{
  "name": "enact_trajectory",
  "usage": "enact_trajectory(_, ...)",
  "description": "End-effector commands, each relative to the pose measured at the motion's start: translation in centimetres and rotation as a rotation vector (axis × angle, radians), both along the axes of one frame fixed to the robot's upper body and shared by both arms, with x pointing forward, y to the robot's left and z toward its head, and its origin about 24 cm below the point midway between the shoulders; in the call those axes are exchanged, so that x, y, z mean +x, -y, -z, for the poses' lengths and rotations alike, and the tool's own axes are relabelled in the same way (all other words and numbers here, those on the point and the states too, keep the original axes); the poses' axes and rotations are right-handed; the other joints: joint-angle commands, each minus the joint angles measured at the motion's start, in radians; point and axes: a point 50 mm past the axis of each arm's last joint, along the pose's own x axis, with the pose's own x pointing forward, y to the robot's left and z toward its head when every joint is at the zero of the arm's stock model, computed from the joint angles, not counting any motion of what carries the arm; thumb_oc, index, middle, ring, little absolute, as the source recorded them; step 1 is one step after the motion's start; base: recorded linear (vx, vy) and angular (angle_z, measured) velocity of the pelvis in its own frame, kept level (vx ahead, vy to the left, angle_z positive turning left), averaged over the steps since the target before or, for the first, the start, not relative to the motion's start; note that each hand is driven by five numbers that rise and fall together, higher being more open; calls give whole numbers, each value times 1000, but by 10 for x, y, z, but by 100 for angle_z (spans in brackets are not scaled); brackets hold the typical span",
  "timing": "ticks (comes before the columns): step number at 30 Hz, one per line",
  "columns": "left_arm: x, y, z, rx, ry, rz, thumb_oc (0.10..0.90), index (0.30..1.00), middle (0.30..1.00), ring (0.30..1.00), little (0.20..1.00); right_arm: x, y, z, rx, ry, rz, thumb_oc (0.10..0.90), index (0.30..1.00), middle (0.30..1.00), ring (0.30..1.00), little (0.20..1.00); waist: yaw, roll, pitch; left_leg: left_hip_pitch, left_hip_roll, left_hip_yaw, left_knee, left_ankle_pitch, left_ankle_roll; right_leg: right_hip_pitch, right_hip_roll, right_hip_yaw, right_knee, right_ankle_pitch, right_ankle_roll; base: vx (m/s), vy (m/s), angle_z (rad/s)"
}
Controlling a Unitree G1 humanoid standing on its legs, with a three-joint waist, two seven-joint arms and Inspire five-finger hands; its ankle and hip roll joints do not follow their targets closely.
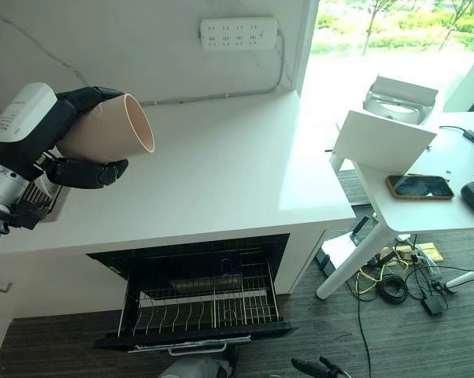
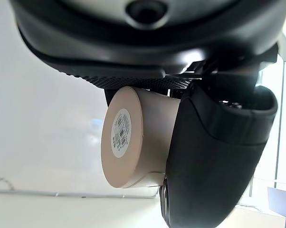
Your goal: Place the dishes in the dishwasher.
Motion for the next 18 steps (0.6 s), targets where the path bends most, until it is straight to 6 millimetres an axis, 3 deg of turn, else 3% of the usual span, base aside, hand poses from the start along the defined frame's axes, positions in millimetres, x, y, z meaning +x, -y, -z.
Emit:
enact_trajectory(1,-17,-10,-68,-96,349,-20,400,300,300,300,300,19,17,-13,-71,103,3,800,900,900,900,900,-35,51,-10,50,51,-43,138,-258,-75,-98,4,-3,134,145,93,-3,-147,21)
enact_trajectory(6,-12,-4,-73,-99,348,-7,400,300,300,300,300,15,13,-10,-67,98,3,800,900,900,900,900,-51,48,-2,66,50,-86,138,-267,-78,-121,-86,39,-44,183,100,48,-221,34)
enact_trajectory(8,-10,-8,-77,-103,350,-25,400,300,300,300,300,17,14,-11,-62,96,-11,800,900,900,900,900,-46,39,-1,68,66,-90,138,-270,-93,-131,-99,51,-44,124,103,78,-438,76)
enact_trajectory(9,-12,-17,-81,-123,335,-66,400,300,300,300,300,21,17,-13,-65,96,-77,800,900,900,900,900,-10,15,-26,38,117,-53,138,-254,-138,-114,-114,9,-44,57,106,84,-612,56)
enact_trajectory(11,-14,-19,-83,-118,320,-86,400,300,300,300,300,26,26,-18,-87,114,-97,800,900,900,900,900,6,4,-32,2,170,-20,138,-212,-180,-98,-87,-18,-44,20,83,75,-489,58)
enact_trajectory(18,-16,-21,-84,-142,319,-63,400,300,300,300,300,24,44,-25,-127,111,-55,800,900,900,900,900,7,18,5,-82,254,55,138,-112,-240,-70,-59,-60,-44,-9,44,-55,-151,40)
